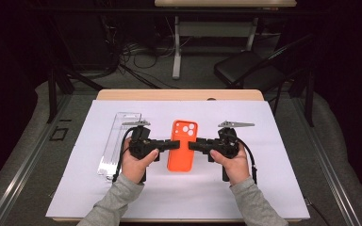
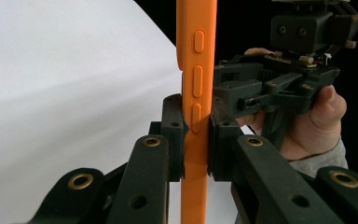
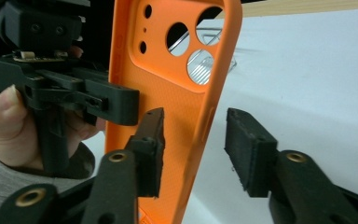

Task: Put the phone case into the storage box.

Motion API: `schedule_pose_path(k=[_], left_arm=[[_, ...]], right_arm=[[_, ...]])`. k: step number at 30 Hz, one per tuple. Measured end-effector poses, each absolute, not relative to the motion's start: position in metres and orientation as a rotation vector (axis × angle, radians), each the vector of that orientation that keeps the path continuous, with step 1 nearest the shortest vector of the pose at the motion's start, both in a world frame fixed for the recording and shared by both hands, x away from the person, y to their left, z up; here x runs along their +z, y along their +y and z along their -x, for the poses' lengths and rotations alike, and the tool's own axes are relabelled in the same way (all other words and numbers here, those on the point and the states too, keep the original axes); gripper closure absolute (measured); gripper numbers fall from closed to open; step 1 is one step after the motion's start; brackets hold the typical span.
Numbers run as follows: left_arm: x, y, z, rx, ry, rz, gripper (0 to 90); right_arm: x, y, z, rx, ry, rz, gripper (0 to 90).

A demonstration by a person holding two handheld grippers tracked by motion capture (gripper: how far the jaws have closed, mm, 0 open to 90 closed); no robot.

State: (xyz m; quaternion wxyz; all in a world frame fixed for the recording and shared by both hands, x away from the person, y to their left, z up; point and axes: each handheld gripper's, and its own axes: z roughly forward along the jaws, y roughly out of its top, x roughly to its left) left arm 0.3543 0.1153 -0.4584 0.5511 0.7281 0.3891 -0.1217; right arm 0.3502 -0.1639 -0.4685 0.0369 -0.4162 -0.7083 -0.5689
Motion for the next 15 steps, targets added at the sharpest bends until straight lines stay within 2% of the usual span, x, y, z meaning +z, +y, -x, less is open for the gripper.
schedule_pose_path(k=[15], left_arm=[[-0.4608,0.1105,-0.3526,-0.295,0.915,-1.735,80.3]], right_arm=[[-0.4701,-0.1701,-0.3527,-1.755,-2.108,1.281,70.9]])
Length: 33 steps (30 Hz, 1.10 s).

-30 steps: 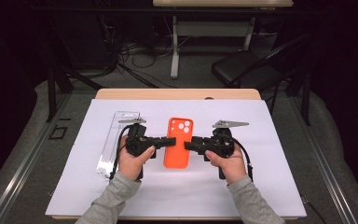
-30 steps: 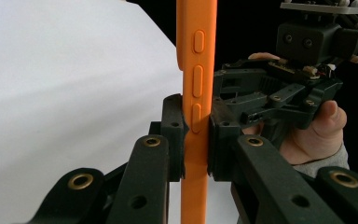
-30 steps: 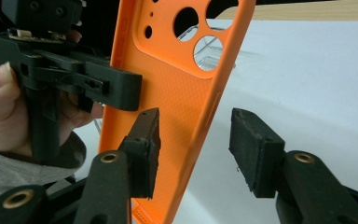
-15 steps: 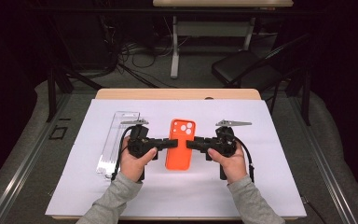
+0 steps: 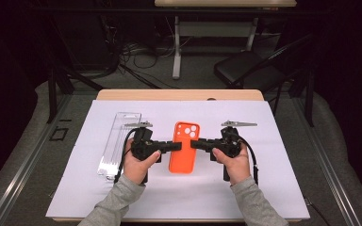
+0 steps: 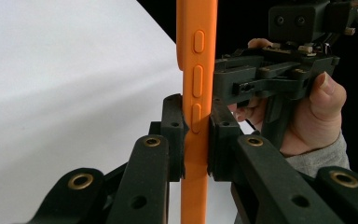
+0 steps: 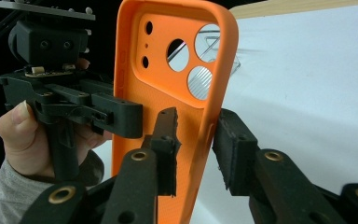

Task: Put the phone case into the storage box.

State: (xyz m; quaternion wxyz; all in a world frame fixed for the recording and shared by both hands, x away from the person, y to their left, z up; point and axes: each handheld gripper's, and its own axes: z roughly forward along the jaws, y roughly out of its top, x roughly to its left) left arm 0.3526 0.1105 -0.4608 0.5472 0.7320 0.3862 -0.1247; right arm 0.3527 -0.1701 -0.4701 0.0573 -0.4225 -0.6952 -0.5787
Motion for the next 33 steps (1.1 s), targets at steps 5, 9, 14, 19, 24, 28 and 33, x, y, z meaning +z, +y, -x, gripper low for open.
schedule_pose_path(k=[5,9,14,19,24,28,33], left_arm=[[-0.4611,0.1103,-0.3526,-0.292,0.911,-1.738,80.3],[-0.4612,0.1102,-0.3525,-0.29,0.911,-1.737,80.3],[-0.4615,0.11,-0.3525,-0.289,0.911,-1.739,80.3],[-0.4619,0.1098,-0.3522,-0.291,0.916,-1.737,80.3],[-0.4621,0.1099,-0.3525,-0.29,0.913,-1.738,80.4],[-0.4626,0.1101,-0.3528,-0.291,0.912,-1.739,80.3],[-0.4631,0.1101,-0.3531,-0.294,0.914,-1.742,80.3]], right_arm=[[-0.4705,-0.1708,-0.3532,-1.741,-2.116,1.282,73.3],[-0.4716,-0.171,-0.3536,-1.729,-2.113,1.289,76.0],[-0.4722,-0.1714,-0.3539,-1.708,-2.096,1.299,76.3],[-0.4723,-0.1726,-0.3543,-1.69,-2.076,1.306,77.2],[-0.4724,-0.173,-0.3545,-1.688,-2.065,1.309,77.9],[-0.4728,-0.1735,-0.3549,-1.687,-2.065,1.306,78.6],[-0.4734,-0.1743,-0.3557,-1.683,-2.048,1.302,79.2]])
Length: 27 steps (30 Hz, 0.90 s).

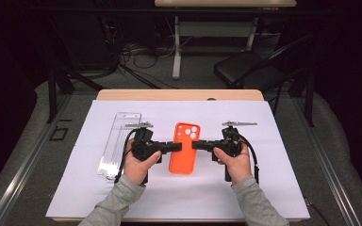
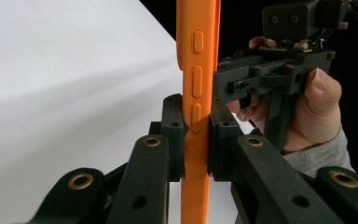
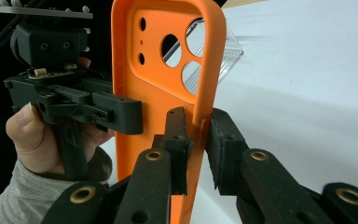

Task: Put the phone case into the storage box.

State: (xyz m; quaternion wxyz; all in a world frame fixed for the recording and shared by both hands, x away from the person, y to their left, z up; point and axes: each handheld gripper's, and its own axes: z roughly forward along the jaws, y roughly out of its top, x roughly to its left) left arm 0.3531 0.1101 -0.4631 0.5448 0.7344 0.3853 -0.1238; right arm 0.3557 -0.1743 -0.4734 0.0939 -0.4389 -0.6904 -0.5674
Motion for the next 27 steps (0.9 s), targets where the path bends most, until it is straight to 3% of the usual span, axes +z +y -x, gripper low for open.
schedule_pose_path(k=[27], left_arm=[[-0.463,0.1121,-0.3532,-0.299,0.897,-1.741,80.4]], right_arm=[[-0.4748,-0.1793,-0.3588,-1.686,-2.006,1.239,82.3]])
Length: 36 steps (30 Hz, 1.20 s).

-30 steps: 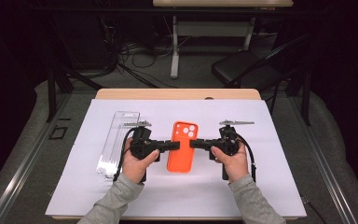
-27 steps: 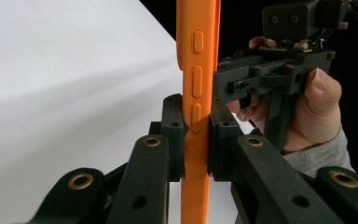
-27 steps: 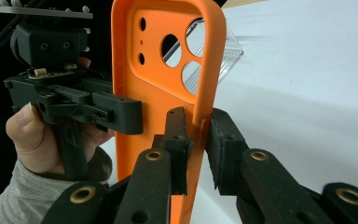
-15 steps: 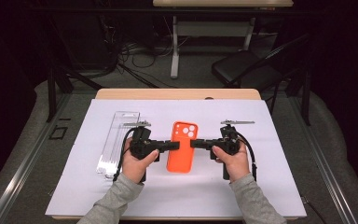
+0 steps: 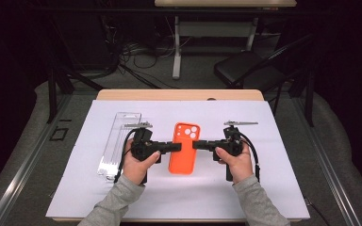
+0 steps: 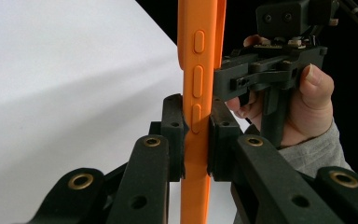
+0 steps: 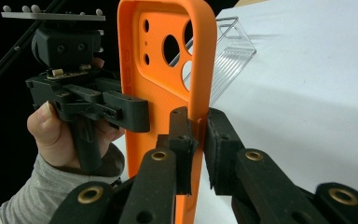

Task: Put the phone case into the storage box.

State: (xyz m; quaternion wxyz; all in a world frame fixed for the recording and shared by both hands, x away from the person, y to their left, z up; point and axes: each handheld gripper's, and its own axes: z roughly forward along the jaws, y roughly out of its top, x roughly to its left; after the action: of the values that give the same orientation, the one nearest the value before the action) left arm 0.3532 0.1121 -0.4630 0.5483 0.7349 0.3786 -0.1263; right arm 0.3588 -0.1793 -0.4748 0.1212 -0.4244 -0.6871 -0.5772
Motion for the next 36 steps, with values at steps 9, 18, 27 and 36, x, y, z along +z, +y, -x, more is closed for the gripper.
schedule_pose_path(k=[9,18,27,36], left_arm=[[-0.463,0.1119,-0.3531,-0.293,0.898,-1.744,80.4],[-0.4631,0.1125,-0.3535,-0.291,0.903,-1.741,80.2],[-0.4628,0.1128,-0.3534,-0.287,0.905,-1.738,80.0],[-0.4627,0.1129,-0.3536,-0.3,0.896,-1.728,78.1]], right_arm=[[-0.4757,-0.1796,-0.3593,-1.691,-2.003,1.233,82.7],[-0.4768,-0.1794,-0.3592,-1.697,-1.981,1.242,83.0],[-0.4766,-0.1795,-0.3588,-1.695,-1.963,1.244,83.2],[-0.477,-0.1784,-0.3585,-1.689,-1.953,1.233,83.3]])
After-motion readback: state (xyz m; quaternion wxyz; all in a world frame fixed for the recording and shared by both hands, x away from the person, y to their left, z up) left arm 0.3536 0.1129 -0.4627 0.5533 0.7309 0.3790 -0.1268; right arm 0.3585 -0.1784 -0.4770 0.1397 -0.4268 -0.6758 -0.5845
